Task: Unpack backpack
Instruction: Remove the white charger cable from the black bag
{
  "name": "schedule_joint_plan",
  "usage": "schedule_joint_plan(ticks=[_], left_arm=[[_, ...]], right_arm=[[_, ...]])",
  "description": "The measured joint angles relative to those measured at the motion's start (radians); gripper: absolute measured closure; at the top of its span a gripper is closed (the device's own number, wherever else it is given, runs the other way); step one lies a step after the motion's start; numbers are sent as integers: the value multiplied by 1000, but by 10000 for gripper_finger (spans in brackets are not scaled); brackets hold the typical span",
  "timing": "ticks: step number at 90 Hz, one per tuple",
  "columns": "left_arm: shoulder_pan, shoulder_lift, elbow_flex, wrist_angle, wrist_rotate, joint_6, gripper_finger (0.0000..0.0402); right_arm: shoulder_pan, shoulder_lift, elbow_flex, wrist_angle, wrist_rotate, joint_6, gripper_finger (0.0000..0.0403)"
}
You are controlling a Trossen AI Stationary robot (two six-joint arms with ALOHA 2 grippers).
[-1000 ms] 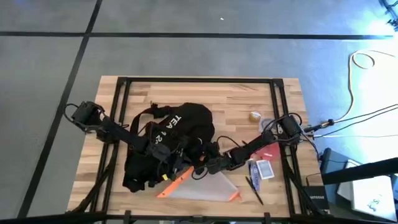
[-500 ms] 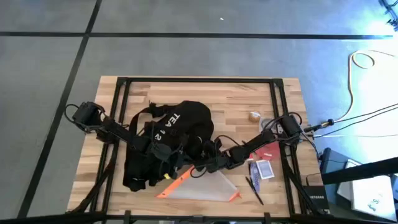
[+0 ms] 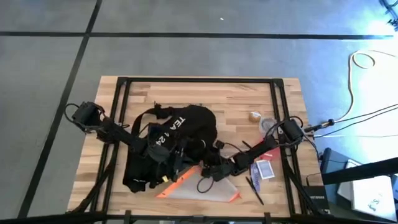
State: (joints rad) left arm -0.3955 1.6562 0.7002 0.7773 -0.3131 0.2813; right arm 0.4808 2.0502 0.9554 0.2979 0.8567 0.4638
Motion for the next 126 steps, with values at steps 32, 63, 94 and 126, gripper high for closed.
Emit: schedule_joint_plan(ticks=[32,63,94,126], left_arm=[[53,0,1,32,-8,-108,402],[50,8,-1,36,21,-95,402],[44,9,-3,63,21,-88,402],[44,10,-4,69,18,-96,402]], right_arm=[[70,-28,-165,476,39,-101,271],[-64,-32,-136,465,-55,-58,262],[-89,2,-105,371,-63,-7,127],[-132,48,-69,314,-61,36,125]])
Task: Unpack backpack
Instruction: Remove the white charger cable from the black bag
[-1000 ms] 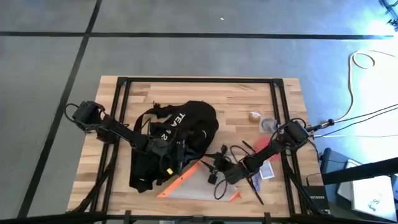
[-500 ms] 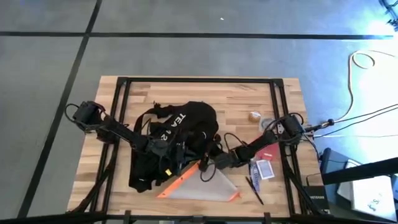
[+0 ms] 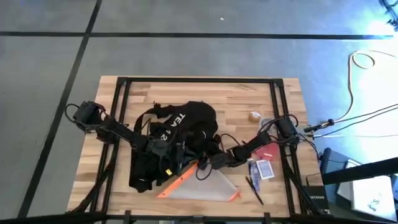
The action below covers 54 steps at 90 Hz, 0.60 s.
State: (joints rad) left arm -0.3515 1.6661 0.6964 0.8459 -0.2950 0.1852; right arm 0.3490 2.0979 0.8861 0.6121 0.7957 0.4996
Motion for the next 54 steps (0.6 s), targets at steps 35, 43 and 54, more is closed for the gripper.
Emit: schedule_joint_plan(ticks=[35,43,54], left_arm=[[-3,0,0,-6,0,4,402],[-3,0,0,-7,3,4,402],[-4,0,0,-16,6,6,402]], right_arm=[[-17,0,30,-142,23,130,288],[-17,0,30,-146,23,130,338],[-17,-5,29,-149,13,109,391]])
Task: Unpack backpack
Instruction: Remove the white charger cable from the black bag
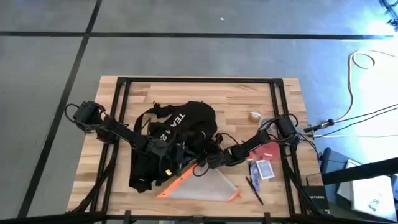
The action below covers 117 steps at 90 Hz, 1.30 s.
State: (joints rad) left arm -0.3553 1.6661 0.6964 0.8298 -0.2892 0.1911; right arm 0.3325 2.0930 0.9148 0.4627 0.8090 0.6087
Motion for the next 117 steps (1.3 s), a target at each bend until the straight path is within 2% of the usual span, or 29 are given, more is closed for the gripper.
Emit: schedule_joint_plan(ticks=[12,26,68,90,117], left_arm=[[-2,0,0,-3,1,4,402],[-6,0,0,-8,-1,12,402],[-5,-2,-1,-8,-10,15,402],[-5,-2,-1,-10,-10,18,402],[-5,-2,-1,-12,-10,18,402]], right_arm=[[15,-42,-8,-40,-24,-9,396],[66,-140,-57,-96,15,-12,401],[247,-437,-319,-137,113,87,402],[333,-632,-340,-436,222,212,403],[423,-801,-340,-829,405,480,403]])
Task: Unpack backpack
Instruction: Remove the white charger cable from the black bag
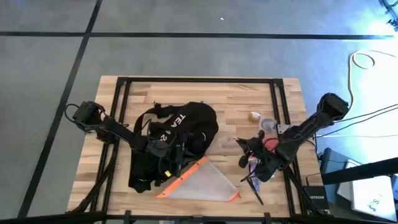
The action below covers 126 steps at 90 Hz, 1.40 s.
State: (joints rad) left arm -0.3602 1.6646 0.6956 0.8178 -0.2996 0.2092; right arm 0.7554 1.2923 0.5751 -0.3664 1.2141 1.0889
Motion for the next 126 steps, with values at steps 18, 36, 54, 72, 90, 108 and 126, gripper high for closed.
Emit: schedule_joint_plan(ticks=[18,36,54,72,90,108,126], left_arm=[[0,0,0,-8,0,0,402],[0,0,0,-24,0,0,402],[0,0,0,-32,0,5,402],[8,0,0,-31,0,7,402],[8,0,-1,-31,0,7,402],[8,0,-1,-31,0,7,402],[8,0,-1,-31,0,7,402]], right_arm=[[-47,-68,0,-221,4,161,403],[-181,-168,0,-576,-130,471,403],[-317,-321,9,-847,-349,585,403],[-418,-477,50,-957,-474,527,403],[-506,-573,51,-934,-497,428,393],[-585,-582,51,-838,-547,265,382],[-665,-557,51,-825,-548,176,387]])
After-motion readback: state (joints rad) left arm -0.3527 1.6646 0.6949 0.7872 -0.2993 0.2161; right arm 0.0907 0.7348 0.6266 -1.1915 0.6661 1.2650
